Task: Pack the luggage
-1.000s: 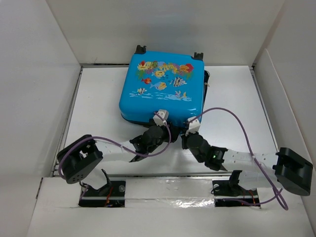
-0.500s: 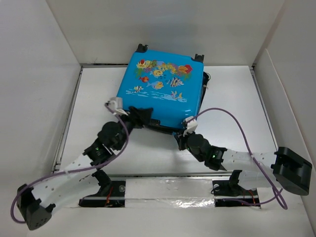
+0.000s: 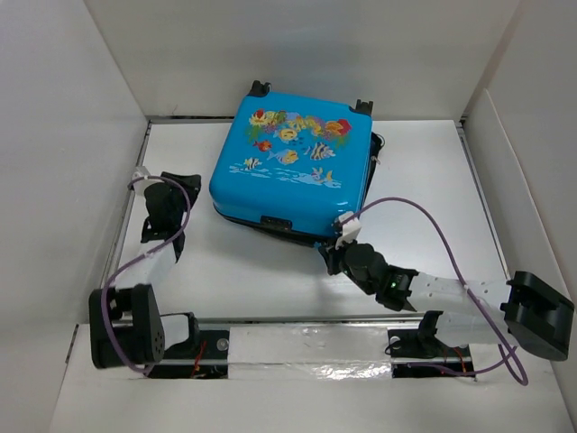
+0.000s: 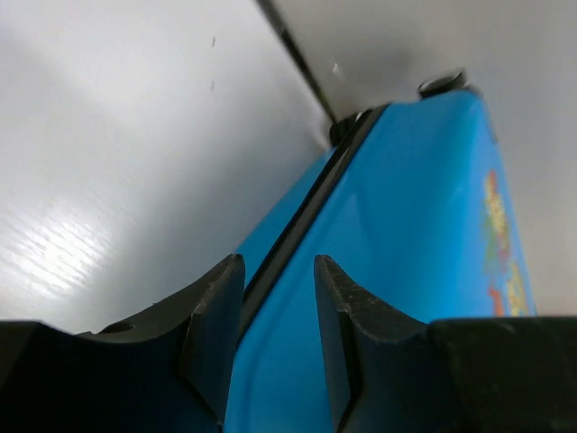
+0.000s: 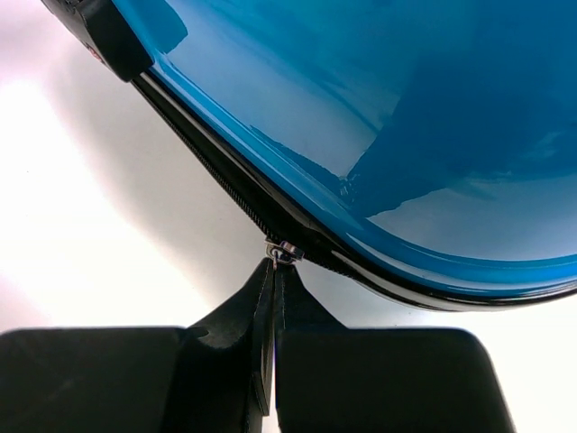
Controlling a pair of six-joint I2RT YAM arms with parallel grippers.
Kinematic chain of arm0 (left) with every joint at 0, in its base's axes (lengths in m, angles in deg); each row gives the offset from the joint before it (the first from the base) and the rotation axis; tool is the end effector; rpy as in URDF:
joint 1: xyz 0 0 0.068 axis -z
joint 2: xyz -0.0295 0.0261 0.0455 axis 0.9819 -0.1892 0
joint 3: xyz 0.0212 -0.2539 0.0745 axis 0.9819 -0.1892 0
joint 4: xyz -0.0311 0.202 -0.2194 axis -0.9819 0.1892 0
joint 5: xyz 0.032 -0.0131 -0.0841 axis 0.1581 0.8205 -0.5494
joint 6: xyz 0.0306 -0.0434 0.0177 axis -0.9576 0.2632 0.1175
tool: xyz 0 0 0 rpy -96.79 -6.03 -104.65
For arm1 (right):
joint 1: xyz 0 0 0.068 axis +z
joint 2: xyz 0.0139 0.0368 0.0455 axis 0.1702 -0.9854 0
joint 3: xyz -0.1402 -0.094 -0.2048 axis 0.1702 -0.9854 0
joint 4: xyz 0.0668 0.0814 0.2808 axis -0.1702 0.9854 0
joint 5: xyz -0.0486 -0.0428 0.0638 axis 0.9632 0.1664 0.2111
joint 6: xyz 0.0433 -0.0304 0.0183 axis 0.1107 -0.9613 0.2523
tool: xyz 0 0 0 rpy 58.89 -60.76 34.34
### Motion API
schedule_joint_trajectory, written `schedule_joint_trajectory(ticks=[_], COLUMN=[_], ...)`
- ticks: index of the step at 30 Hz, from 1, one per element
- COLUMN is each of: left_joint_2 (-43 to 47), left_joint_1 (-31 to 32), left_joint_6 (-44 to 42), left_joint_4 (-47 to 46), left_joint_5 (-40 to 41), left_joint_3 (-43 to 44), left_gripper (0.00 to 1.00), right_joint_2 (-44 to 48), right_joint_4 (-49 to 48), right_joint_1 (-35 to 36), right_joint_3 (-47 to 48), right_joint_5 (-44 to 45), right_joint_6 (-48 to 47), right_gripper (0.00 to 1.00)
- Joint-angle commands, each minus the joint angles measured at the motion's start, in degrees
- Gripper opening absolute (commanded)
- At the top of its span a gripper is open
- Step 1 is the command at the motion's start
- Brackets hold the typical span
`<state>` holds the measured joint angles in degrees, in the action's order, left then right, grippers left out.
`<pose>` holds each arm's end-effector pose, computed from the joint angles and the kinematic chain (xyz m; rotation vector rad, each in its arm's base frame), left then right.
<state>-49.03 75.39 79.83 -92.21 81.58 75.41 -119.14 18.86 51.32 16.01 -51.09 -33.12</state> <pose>0.2970 0.0189 0.2272 -0.7916 1.4979 -0.6464 0.1462 0.2327 0.1694 -0.4243 1.8758 0.5479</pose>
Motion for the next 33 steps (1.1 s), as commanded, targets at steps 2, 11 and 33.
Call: schedule_joint_trajectory(ticks=[2, 11, 33], left_joint_2=[-7.62, -18.53, -11.33], left_joint_1=[-0.25, 9.31, 27.6], left_joint_6=[5.87, 4.73, 0.15], left_joint_4=[-8.82, -16.2, -28.58], left_joint_5=[-11.52, -13.99, -11.44], left_joint_3=[2.66, 1.78, -10.78], left_gripper=[0.33, 0.32, 0.33], right_joint_2=[1.95, -10.06, -40.67], right_joint_4=[-1.57, -2.71, 0.79], right_joint_1=[0.66, 2.59, 20.96], right_joint_3=[1.7, 11.88, 57.5], right_joint_5=[-4.96, -9.27, -30.17], right_joint_6=[-1.54, -4.61, -13.31], right_gripper=[0.0, 0.0, 0.0])
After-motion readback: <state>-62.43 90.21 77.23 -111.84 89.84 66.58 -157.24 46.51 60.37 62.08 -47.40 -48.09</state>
